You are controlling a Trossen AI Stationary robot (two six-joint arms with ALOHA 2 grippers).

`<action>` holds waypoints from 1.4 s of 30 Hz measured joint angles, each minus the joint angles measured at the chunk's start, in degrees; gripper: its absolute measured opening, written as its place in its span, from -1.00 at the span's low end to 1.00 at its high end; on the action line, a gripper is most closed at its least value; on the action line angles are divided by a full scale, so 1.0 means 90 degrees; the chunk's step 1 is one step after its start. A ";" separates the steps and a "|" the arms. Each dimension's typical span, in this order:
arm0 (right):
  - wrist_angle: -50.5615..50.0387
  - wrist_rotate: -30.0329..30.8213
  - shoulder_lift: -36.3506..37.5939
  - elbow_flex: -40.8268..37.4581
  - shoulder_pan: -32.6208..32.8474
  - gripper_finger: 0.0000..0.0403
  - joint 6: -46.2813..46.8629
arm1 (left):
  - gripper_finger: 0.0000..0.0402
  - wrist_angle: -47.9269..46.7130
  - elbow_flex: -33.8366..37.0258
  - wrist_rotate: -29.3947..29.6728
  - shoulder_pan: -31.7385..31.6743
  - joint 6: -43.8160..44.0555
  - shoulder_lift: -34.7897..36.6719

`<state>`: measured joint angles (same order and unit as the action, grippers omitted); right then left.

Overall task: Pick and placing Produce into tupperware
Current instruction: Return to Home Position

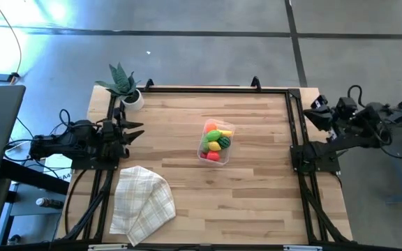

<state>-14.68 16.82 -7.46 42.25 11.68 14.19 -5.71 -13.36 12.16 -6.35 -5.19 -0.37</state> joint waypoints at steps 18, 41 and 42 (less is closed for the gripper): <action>0.1967 0.0130 0.0794 -0.2183 -0.0002 -0.94 0.0635 | -0.44 0.0192 0.0000 0.0002 0.0000 0.0150 -0.0001; 0.4209 -0.0110 0.0796 -0.4630 -0.0002 -0.94 0.2218 | -0.44 0.0713 0.0792 -0.0017 0.0000 0.0438 -0.0030; 0.4065 -0.0107 0.0794 -0.4633 -0.0001 -0.94 0.2275 | -0.44 0.0725 0.0860 -0.0017 0.0000 0.0442 -0.0030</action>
<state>21.91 15.86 -0.31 0.55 11.68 34.67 0.82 -5.62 12.01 -6.35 -1.21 -0.64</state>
